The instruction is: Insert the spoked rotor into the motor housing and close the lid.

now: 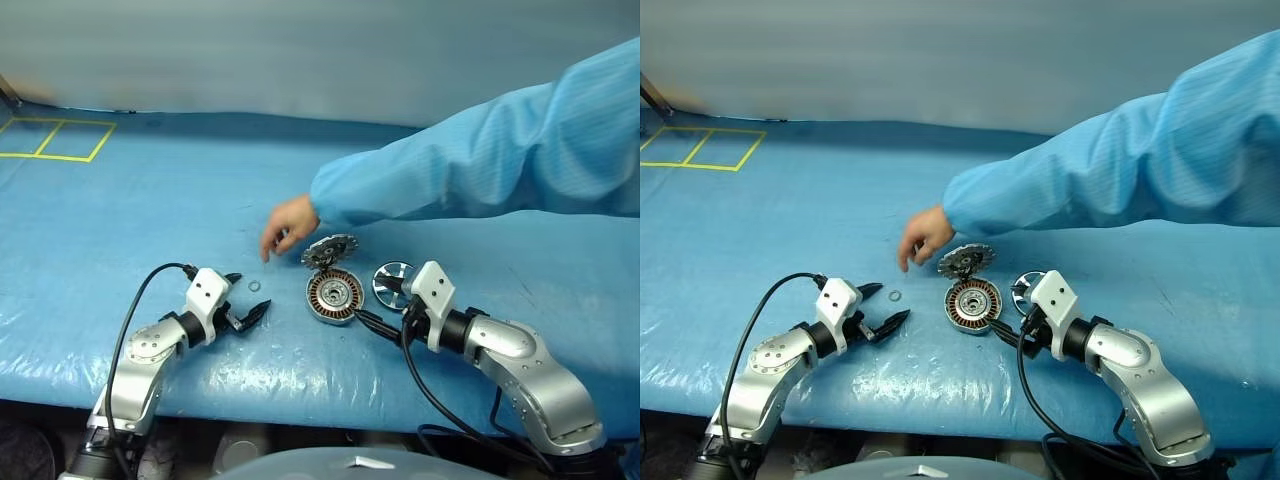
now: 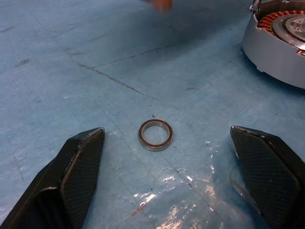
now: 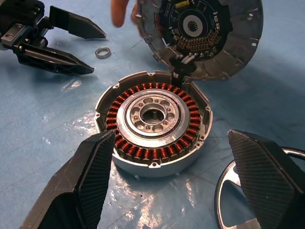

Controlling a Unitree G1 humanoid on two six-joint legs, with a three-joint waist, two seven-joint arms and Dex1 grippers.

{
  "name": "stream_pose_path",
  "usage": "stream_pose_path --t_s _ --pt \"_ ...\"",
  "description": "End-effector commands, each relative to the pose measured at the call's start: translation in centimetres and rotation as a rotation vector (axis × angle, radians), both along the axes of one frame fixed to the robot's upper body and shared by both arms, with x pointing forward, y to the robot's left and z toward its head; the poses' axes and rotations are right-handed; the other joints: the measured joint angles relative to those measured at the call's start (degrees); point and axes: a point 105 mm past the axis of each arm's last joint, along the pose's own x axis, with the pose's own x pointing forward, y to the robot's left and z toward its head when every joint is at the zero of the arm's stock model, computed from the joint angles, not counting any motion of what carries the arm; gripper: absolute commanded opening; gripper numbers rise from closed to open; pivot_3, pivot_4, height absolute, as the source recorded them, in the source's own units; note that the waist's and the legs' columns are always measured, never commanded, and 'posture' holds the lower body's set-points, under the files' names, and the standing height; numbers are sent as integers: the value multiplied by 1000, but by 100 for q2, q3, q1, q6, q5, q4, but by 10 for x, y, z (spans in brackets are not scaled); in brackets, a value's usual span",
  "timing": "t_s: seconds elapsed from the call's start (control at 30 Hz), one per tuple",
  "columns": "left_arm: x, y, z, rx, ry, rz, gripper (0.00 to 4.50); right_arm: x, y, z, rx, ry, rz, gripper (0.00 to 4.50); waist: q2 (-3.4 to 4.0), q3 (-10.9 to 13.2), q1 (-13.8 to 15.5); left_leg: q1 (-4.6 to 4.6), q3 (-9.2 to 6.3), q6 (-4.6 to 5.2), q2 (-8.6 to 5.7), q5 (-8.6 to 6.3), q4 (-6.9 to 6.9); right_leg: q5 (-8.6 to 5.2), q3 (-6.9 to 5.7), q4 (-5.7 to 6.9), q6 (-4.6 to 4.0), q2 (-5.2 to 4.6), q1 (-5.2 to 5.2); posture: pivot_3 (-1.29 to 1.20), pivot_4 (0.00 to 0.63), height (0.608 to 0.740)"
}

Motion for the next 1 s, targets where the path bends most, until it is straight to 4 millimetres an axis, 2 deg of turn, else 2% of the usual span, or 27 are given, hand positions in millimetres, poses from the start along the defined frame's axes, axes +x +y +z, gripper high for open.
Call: stream_pose_path --t_s 0.03,1.0 --pt "2 1 10 -14 -44 -5 4500 1 3 9 5 -48 15 3970 0 0 1 0 0 0 0 0 0 0 0 0 0 0 0 0 150 740" --pt "3 -4 10 0 -61 -23 4500 4 -1 8 -21 -61 3 3970 0 0 1 0 1 0 0 0 0 0 0 0 0 0 1 0 150 740"
